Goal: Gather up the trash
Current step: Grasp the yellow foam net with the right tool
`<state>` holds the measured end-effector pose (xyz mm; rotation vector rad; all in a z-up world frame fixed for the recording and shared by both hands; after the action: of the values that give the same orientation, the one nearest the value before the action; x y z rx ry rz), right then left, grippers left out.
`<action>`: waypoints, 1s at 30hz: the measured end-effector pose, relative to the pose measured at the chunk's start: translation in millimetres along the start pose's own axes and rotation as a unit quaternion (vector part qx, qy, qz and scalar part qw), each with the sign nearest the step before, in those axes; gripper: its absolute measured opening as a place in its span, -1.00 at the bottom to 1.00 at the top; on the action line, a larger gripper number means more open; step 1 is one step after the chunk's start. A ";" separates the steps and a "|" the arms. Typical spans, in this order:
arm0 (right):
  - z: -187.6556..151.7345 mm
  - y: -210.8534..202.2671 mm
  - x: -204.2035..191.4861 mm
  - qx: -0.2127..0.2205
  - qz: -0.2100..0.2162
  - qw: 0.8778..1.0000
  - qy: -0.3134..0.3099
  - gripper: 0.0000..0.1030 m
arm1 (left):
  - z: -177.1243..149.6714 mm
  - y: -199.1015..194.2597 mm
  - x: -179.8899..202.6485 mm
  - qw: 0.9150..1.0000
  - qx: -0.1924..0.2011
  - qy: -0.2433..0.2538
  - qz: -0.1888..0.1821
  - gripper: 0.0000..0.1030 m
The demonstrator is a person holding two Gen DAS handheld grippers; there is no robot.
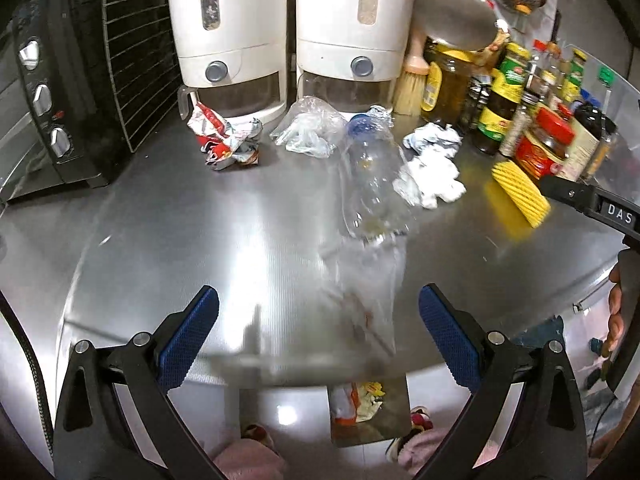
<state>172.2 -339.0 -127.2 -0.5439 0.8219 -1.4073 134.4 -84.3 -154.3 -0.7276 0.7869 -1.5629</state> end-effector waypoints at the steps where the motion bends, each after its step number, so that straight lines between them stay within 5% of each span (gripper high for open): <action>1: 3.3 5.0 3.5 -0.002 -0.002 1.000 0.003 0.83 | 3.3 5.1 -0.5 1.000 -0.002 -0.001 0.000 0.83; 6: 15.5 29.4 16.0 -0.011 -0.011 1.000 0.010 0.74 | 13.1 27.7 3.8 1.000 -0.015 0.003 -0.007 0.71; 12: 15.8 56.6 24.0 -0.040 -0.012 0.999 0.010 0.48 | 18.1 50.9 9.6 0.999 -0.035 0.008 -0.009 0.31; 15: 14.4 67.1 25.3 -0.051 -0.011 0.999 0.009 0.25 | 18.9 56.9 11.6 0.999 -0.041 0.011 -0.010 0.02; 19: 14.6 73.8 21.6 -0.055 -0.015 0.998 0.000 -0.33 | 20.9 61.3 11.9 0.999 -0.043 0.017 0.005 -0.38; 21: 16.4 74.9 18.0 -0.057 -0.012 0.998 -0.003 -0.44 | 21.6 61.8 11.0 0.999 -0.041 0.018 0.010 -0.44; 23: 19.0 74.8 15.1 -0.053 -0.010 0.999 -0.003 -0.56 | 21.9 62.0 9.7 0.999 -0.039 0.019 0.016 -0.70; 30: 19.2 54.2 -14.0 -0.042 0.022 0.999 -0.019 -0.67 | 17.1 44.3 -3.1 0.999 -0.030 0.006 0.031 -0.76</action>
<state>221.9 -321.6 -154.1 -0.6123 0.8614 -1.3238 174.0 -86.8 -180.7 -0.7316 0.8601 -1.4945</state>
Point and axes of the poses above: each gripper's, at about its wrist camera, not at the fingertips, and y roughly the way its jaws point, x to its right, z to its top, the point moved 5 cm from there along y, roughly the way its jaws point, and after that the axes turned 5 degrees about -x, right-handed, at the moved point
